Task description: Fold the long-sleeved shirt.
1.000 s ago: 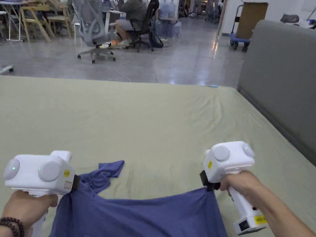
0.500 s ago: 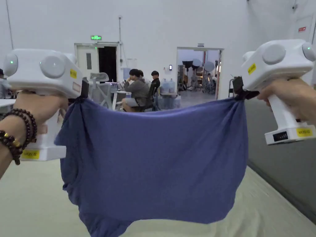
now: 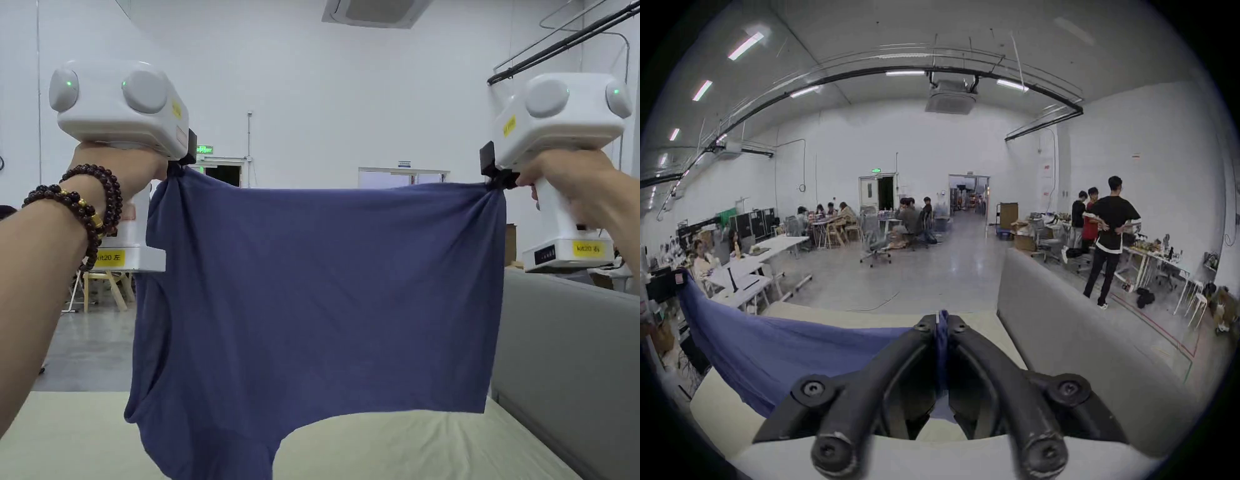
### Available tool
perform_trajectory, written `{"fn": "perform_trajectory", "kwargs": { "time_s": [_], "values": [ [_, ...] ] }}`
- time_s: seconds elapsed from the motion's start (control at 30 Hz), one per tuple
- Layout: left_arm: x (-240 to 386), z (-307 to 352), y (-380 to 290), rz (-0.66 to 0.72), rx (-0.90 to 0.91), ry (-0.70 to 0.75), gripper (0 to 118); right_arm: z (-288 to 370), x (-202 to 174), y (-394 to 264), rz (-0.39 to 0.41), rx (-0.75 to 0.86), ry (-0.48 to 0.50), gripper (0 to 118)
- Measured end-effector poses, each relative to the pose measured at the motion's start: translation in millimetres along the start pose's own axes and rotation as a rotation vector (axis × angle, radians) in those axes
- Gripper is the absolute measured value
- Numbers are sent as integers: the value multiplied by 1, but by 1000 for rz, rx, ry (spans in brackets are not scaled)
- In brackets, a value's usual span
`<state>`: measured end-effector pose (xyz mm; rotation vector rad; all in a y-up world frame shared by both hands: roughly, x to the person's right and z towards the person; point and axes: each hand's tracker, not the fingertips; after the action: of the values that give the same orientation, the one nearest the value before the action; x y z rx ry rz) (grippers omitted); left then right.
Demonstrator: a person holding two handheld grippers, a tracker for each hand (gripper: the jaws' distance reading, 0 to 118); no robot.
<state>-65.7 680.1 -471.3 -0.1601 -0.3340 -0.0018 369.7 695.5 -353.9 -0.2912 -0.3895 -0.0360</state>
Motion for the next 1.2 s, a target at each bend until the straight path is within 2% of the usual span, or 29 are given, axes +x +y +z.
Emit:
{"fn": "perform_trajectory", "kwargs": {
  "time_s": [0.1,0.33,0.53,0.63,0.73,0.87,1.0,1.03,1.13,1.2],
  "values": [
    [-5,-11,-20,-9,-36,0,0,-17,-2,-32,24,-45,1,1],
    [-19,-36,-140,-46,-214,1,0,-71,0,-162,-66,-223,73,1],
    [-33,-42,-215,-21,-322,-4,0,-85,-3,-242,-61,-316,105,1],
    [-33,-8,-231,-18,-309,-22,0,-65,-1,-262,-3,-317,116,1],
    [-30,25,-252,-44,-324,-30,0,-31,3,-284,13,-311,134,1],
    [-19,79,-313,-97,-327,25,0,19,6,-340,38,-331,141,1],
    [-6,147,-398,-139,-365,20,0,78,10,-426,-1,-357,120,1],
    [-6,162,-421,-128,-402,11,0,92,11,-451,-15,-384,93,1],
    [-4,201,-493,-52,-530,-11,0,119,15,-523,25,-510,91,1],
    [-3,212,-536,-70,-660,-9,0,135,18,-567,34,-639,112,1]
  ]
}}
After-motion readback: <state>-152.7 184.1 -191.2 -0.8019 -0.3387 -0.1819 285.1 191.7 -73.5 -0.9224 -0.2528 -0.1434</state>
